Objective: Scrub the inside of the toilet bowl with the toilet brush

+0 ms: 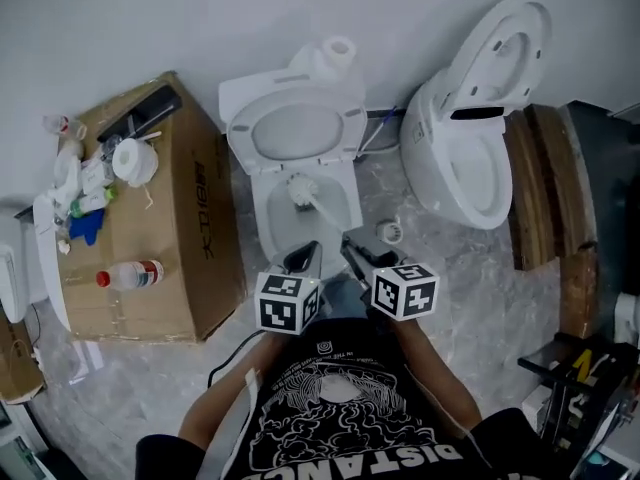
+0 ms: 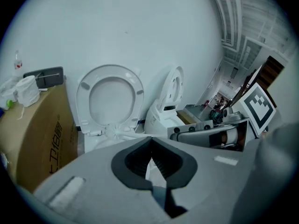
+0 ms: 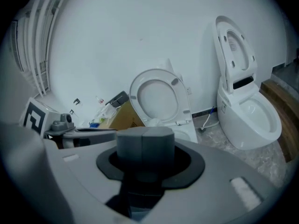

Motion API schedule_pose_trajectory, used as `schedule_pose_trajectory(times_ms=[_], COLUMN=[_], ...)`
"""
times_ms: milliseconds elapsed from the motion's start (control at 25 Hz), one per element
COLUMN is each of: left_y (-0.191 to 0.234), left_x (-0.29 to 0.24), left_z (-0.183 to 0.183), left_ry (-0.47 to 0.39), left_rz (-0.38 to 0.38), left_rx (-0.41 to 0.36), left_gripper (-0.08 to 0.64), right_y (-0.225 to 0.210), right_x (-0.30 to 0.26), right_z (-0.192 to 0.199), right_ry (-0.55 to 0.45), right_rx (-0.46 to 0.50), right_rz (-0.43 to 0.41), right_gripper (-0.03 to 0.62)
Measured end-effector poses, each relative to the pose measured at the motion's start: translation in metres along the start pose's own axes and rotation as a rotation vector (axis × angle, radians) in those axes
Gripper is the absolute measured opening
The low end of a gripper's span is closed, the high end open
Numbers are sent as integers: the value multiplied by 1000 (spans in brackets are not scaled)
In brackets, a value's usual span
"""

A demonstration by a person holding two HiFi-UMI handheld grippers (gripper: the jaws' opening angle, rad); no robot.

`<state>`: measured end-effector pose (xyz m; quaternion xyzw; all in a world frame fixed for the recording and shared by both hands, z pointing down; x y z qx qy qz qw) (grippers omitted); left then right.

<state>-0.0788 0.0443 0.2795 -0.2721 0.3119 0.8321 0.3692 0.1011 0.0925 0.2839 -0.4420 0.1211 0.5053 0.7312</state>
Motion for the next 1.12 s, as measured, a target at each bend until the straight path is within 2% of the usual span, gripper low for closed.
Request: schedule_pose_trajectory(times_ms=[280,520,1120], left_y=[-7,-3,-7], left_x=[10,13,12], left_z=[-18,-23,-17], left_ry=[-80,-101,-90], left_rz=[11,-11,2], left_rx=[-50,-53,-37], left_gripper=[-8,-8,-8], right_y=[20,24,24], right_x=[10,6,5], right_z=[-21,-27,-26], right_ry=[-61,-59,-38], right_rx=[109,134,145], right_rz=[-21,-36,-47], right_gripper=[163,163,163])
Point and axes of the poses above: the fingertips, and each gripper's own axes: x backward along the fingers, y to its left, z out of its underside, the point moved 10 cm from there along x, backward along the fingers, and after that the axes turned 6 degrees about -z, right-handed, at the moved point
